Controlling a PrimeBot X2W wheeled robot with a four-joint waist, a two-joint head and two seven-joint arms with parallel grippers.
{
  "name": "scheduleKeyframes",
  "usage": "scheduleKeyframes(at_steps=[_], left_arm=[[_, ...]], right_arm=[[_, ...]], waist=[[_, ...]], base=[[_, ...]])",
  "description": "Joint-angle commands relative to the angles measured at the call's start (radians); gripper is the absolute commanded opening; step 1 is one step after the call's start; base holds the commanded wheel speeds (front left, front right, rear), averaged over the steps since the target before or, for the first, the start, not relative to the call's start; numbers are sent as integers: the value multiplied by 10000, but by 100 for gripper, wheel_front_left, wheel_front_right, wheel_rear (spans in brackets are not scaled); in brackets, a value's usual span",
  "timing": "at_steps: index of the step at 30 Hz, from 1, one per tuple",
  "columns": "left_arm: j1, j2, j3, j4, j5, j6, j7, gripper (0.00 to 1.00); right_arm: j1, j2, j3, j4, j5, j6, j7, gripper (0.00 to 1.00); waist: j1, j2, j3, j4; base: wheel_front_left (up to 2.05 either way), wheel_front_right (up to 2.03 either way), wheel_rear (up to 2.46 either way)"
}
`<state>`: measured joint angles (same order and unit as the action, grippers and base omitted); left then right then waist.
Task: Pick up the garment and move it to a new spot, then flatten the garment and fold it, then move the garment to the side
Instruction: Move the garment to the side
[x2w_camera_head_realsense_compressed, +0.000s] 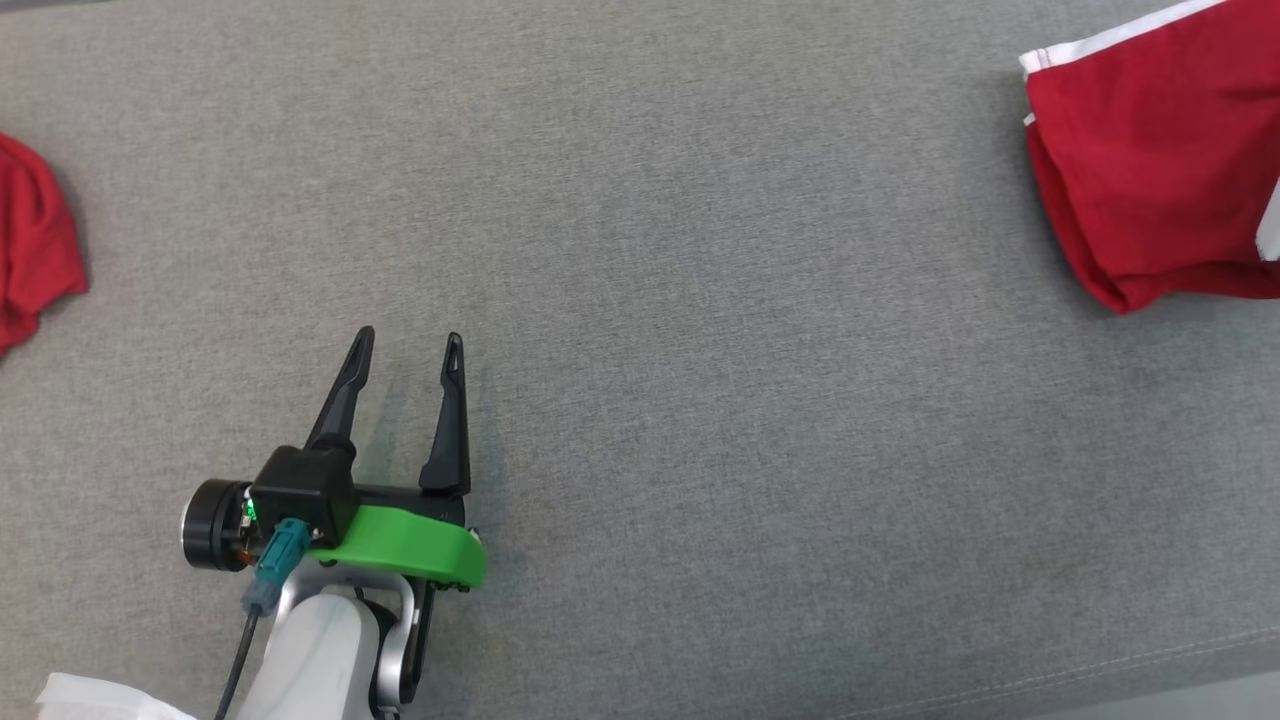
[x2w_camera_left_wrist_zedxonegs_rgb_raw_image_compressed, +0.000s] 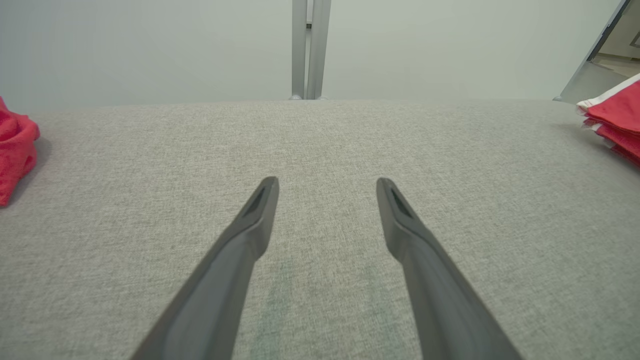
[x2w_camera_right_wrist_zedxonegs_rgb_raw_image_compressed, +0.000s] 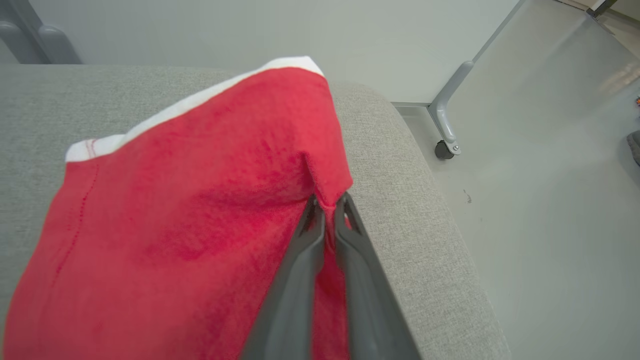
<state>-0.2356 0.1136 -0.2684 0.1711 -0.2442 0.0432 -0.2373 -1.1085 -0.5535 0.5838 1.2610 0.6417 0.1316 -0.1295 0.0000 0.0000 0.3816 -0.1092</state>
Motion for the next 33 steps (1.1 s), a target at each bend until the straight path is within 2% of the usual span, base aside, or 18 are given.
scheduleKeyframes(at_steps=[1,9,10,11,12,16,21,27,33], left_arm=[[48,63,-46,-40,17,20,37,100],[91,123,-118,-163,-16,81,54,100],[81,125,-125,-168,-22,89,62,100],[66,129,-135,-158,-30,96,63,100],[60,127,-138,-151,-38,106,61,100],[43,114,-175,-123,-73,128,53,100],[48,113,-183,-54,-137,179,29,100],[69,58,-192,160,-271,142,-31,100],[-13,-15,-3,623,-451,141,-172,100]], right_arm=[[-161,-175,7,126,-199,-19,-138,0],[-256,-687,-619,291,-943,-19,-468,0],[-237,-809,-787,292,-1047,-19,-554,22],[-176,-731,-929,293,-1203,-19,-628,74],[-116,-669,-1065,292,-1312,-17,-679,100],[-51,-651,-1631,294,-1990,-19,-959,100],[-183,-251,-2184,293,-2857,-19,-1203,100],[-226,547,-2403,217,-3599,-19,-1357,100],[460,1367,-2440,-790,-3781,-19,-1358,100]], waist=[[0,0,55,120],[0,0,80,336],[0,0,90,354],[0,0,84,368],[0,0,75,374],[0,0,50,395],[0,0,-74,324],[0,0,-476,196],[0,0,-1354,192]], base=[[0,0,0],[0,0,0],[0,0,0],[0,0,0],[0,0,0],[0,0,0],[0,0,0],[0,0,0],[0,0,0]])
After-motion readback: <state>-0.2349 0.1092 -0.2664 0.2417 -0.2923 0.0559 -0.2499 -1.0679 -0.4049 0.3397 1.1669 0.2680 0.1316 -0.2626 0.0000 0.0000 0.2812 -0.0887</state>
